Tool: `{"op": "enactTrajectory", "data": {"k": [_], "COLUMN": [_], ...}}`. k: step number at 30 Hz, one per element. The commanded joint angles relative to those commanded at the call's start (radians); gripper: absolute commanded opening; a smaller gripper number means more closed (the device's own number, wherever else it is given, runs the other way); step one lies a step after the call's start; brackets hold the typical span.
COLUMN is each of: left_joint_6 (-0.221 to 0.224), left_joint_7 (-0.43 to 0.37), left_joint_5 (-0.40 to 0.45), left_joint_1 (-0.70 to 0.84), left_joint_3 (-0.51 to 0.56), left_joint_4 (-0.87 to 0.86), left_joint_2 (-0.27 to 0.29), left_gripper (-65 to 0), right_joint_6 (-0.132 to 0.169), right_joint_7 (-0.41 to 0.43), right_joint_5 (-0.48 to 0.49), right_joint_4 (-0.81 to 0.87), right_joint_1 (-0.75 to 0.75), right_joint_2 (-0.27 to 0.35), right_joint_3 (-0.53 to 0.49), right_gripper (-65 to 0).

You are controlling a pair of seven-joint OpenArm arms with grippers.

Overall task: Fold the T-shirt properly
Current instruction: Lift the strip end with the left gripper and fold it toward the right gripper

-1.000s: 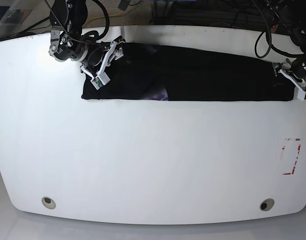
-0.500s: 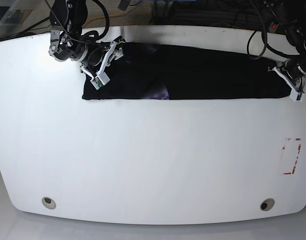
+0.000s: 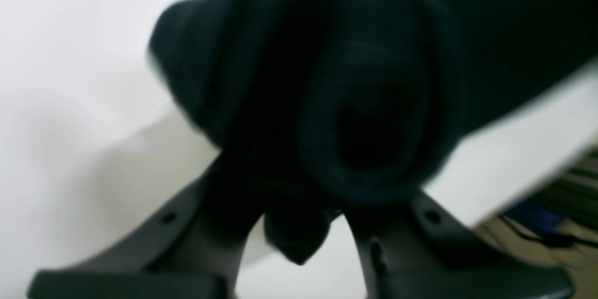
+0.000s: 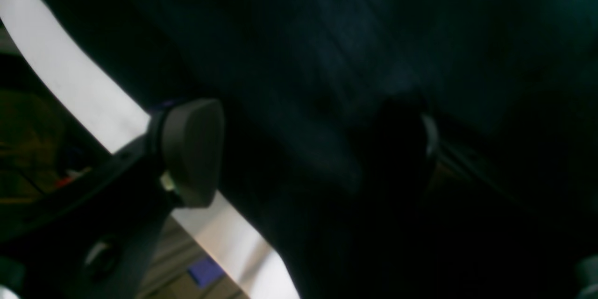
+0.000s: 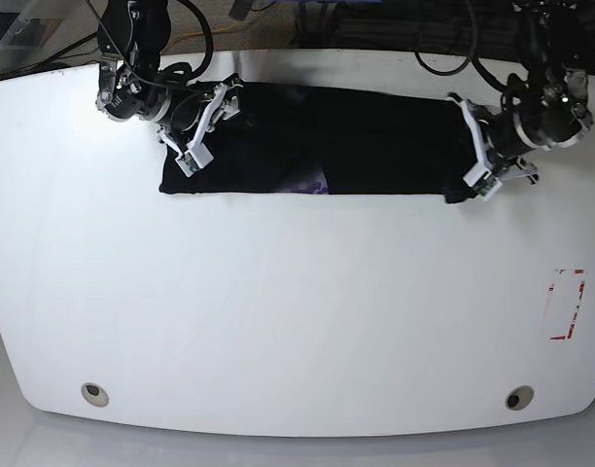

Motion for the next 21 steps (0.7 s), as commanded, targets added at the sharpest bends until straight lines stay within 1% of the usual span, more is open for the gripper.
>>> {"op": "enactTrajectory", "data": {"k": [2,4,6,7,8,9,12,14,16,18,20,21], "left_joint_6": [0.0,0.0,0.0,0.0,0.0,0.0,0.0,0.0,0.044,0.091,0.107,0.111], "left_joint_7": [0.0,0.0,0.0,0.0,0.0,0.0,0.0,0.0,0.0,0.003,0.026,0.051], "left_joint_5": [0.0,0.002,0.002,0.002,0.002,0.002,0.002,0.002,-0.006,-0.005,-0.002,-0.002], "left_joint_1": [-0.021,-0.037,-0.044,-0.046,-0.046,-0.049,-0.057,-0.061,-0.063,-0.091,-0.098,-0.106], "left_joint_3": [0.068,0.11,0.123,0.124,0.126,0.126,0.126,0.127,0.138,0.196,0.238,0.262], "left_joint_4": [-0.002,-0.002,-0.015,-0.025,-0.037,-0.043,-0.043,-0.043,-0.041,-0.023,0.002,0.009], "left_joint_2": [0.015,0.035,0.041,0.043,0.046,0.063,0.081,0.083,0.083,0.083,0.083,0.083], "left_gripper": [-56.2,-56.0,-53.1,-50.1,-44.9,-38.8,-26.2,-21.4,-17.8,-16.3,-16.5,-16.5], "right_joint_6": [0.0,0.0,0.0,0.0,0.0,0.0,0.0,0.0,0.0,0.0,0.0,0.0], "right_joint_7": [0.0,0.0,0.0,0.0,0.0,0.0,0.0,0.0,0.0,0.0,0.0,0.0], "right_joint_5": [0.0,0.002,0.002,0.002,0.002,0.002,0.003,0.003,0.003,0.003,0.003,0.003], "right_joint_4": [-0.003,0.0,0.0,0.0,0.0,0.0,0.002,0.002,0.002,0.002,0.002,0.0], "right_joint_1": [0.002,-0.002,-0.003,-0.003,-0.002,-0.002,-0.002,-0.002,0.0,0.003,0.006,0.008], "right_joint_2": [0.0,0.0,0.0,0.0,0.0,0.0,0.0,0.0,-0.002,-0.002,-0.002,-0.002], "right_joint_3": [0.0,0.0,0.0,0.0,0.0,0.0,0.002,0.002,0.002,0.002,0.002,0.002], "right_gripper": [-15.5,-15.5,-15.5,-15.5,-15.5,-15.5,-15.5,-15.5,-15.5,-15.5,-15.5,-15.5]}}
